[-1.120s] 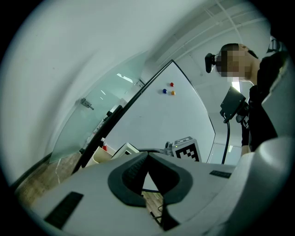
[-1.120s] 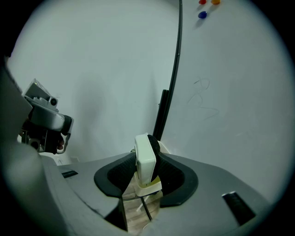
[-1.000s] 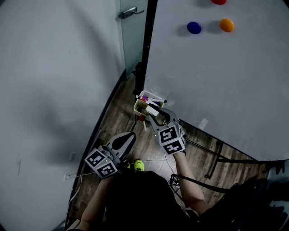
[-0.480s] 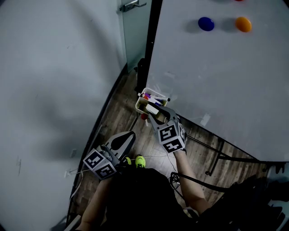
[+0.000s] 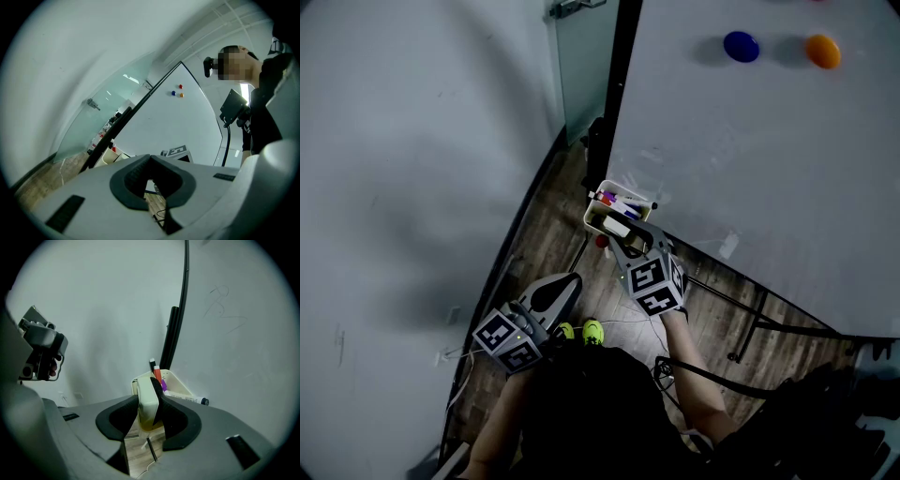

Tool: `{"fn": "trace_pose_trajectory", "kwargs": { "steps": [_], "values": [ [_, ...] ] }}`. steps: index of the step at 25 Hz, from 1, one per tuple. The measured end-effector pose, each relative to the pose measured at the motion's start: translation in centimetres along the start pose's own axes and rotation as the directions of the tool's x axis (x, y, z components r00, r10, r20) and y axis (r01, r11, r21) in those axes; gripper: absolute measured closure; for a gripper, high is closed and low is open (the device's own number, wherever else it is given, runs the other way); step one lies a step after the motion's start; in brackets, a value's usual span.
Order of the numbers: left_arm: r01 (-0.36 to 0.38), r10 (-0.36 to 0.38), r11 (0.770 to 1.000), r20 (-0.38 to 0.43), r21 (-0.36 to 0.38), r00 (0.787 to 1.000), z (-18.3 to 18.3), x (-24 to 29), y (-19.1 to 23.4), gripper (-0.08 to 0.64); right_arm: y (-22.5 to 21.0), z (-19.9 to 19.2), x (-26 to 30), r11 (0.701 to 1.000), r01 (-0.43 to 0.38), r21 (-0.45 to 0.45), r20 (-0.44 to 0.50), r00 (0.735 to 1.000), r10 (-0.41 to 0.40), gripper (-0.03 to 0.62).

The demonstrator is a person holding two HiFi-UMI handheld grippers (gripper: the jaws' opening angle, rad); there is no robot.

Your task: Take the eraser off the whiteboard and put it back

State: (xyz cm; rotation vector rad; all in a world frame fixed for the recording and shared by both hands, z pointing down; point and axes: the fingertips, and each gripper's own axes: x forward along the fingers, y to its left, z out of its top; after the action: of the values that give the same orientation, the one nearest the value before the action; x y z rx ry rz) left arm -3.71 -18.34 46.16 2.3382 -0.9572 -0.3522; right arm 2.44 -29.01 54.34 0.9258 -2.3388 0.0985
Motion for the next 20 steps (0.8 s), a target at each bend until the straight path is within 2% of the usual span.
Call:
{"fn": "trace_pose_trajectory", "kwargs": {
  "steps": [20],
  "values": [
    [-0.007, 0.007, 1.0, -0.009, -0.007, 1.0, -0.2, -0.22, 0.4, 0.54, 0.06, -0.71, 0.67, 1.0, -0.004, 0.002, -0.014, 1.0, 0.004, 0.44]
  ]
}}
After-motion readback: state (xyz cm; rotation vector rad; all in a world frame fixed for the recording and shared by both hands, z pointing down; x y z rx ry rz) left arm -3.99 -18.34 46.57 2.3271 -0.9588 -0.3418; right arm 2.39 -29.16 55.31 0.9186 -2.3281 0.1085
